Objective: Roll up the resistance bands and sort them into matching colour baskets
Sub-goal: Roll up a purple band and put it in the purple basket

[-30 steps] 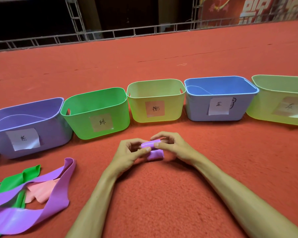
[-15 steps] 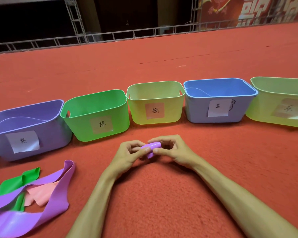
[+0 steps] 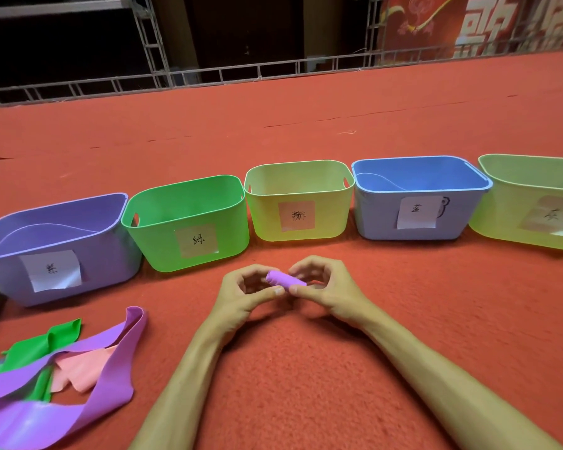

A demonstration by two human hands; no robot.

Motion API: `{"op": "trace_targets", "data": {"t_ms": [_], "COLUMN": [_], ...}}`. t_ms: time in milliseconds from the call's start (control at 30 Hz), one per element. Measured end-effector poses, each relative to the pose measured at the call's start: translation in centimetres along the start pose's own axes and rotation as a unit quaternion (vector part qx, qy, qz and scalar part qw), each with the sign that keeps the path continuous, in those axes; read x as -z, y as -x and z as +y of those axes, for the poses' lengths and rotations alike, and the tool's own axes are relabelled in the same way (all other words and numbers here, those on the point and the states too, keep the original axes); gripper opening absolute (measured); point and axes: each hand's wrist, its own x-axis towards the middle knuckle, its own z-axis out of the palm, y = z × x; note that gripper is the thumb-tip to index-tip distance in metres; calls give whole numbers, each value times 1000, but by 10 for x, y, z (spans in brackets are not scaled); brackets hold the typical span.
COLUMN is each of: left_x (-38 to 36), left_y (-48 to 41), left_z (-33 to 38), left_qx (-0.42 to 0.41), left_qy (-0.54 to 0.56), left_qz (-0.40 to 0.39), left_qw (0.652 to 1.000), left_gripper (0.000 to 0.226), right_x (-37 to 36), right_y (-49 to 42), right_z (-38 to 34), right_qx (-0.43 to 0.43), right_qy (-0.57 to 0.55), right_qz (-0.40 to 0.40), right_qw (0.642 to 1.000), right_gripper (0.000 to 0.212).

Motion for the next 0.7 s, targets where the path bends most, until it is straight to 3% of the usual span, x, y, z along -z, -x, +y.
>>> {"op": "trace_targets", "data": {"t_ms": [133, 267, 367, 533, 700], "left_x": [-7, -16, -6, 64, 152], "left_y": [2, 9, 22, 43, 55], "left_z": [2, 16, 31, 78, 141], "left_qx": [36, 37, 23, -42, -70], "left_qy": [131, 198, 163, 6, -34], "left_qz": [28, 77, 140, 216, 278], "left_qw": [990, 976, 976, 975, 957], "left_gripper": [54, 41, 34, 26, 23], "right_x": [-12, -20, -32, -100, -181], "right_y": [1, -1, -7, -45, -107], "right_z": [-13, -29, -43, -78, -139], "right_qx": [49, 108, 143, 161, 211], "right_qy": [58, 127, 171, 179, 181], "right_qz": [22, 57, 63, 4, -33], "right_qw": [997, 984, 973, 971, 960], "right_gripper": [19, 18, 18, 13, 14]}}
